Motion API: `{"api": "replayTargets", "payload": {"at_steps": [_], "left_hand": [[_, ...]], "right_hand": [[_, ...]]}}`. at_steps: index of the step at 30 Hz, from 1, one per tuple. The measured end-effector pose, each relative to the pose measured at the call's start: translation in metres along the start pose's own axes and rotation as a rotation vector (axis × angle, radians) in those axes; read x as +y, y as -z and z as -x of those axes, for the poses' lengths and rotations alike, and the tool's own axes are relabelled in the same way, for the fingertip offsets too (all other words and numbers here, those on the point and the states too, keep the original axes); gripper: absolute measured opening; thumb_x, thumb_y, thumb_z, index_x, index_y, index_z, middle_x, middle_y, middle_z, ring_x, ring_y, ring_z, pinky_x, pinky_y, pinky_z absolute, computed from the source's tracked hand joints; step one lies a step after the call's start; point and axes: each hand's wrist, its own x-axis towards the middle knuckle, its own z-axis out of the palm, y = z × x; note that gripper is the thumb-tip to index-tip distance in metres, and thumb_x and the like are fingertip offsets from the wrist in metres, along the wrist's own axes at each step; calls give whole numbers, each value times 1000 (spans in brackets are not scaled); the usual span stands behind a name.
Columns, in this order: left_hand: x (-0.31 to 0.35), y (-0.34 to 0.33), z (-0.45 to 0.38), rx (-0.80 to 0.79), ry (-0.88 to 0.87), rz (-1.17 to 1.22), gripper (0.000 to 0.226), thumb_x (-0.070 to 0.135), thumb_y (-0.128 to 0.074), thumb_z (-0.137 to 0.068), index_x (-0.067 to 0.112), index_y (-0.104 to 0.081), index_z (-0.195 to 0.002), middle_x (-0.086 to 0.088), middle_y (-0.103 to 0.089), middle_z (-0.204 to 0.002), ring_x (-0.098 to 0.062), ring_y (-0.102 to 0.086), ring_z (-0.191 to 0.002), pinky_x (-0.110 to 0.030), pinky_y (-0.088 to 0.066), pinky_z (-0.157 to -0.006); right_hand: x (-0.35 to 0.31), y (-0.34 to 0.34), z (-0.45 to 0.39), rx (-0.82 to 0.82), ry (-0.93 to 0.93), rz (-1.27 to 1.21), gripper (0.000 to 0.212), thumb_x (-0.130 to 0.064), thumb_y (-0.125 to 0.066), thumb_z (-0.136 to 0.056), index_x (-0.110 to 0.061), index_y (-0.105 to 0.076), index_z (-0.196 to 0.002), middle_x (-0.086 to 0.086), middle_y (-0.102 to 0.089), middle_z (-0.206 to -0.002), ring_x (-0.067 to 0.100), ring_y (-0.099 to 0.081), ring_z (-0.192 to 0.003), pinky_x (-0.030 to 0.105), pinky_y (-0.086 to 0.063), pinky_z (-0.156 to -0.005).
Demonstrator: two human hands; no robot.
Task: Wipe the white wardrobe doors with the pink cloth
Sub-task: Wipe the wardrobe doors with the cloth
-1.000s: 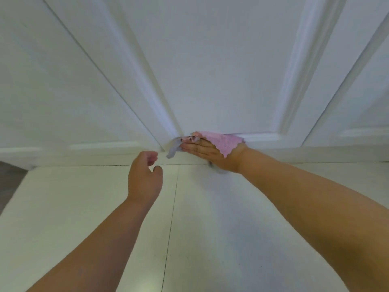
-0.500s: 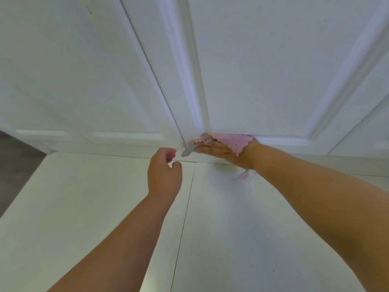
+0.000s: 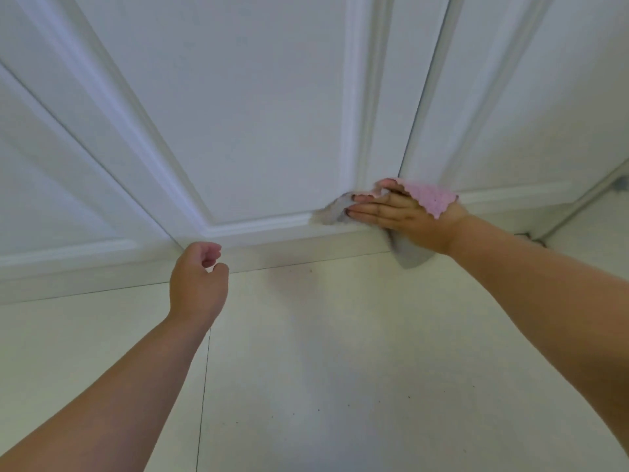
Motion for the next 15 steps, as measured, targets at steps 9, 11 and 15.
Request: {"api": "replayTargets", "payload": {"at_steps": [9,11,15], "left_hand": [[9,6,1,12,-1,4,30,-4,-51,-88,18,-58,-108,2,-61,-110,-15,-55,-102,-25,-38,-88],[12,17,-5,42,-4,7,31,-4,-50,-89,19,-58,-108,1,-60,-110,-16,-55,-102,-25,-37,-88],[9,28,-15,103,17,42,30,-3,-50,-89,19,-58,-107,1,-61,-110,-17,-56,-103,-27,-37,-87]], "right_hand": [[19,42,-80,495,-534,205,42,-14,-56,-101,-5,-53,-142,10,-55,-145,25,-24,-151,39,4,-124],[-1,32,-90,547,-637,167,44,-16,-42,-105,-6,-45,-147,7,-41,-157,24,-26,-149,39,6,-124],[-55,-3,-60,350,-708,-40,57,-16,-33,-104,-14,-18,-159,2,-16,-164,12,9,-154,38,13,-124]]}}
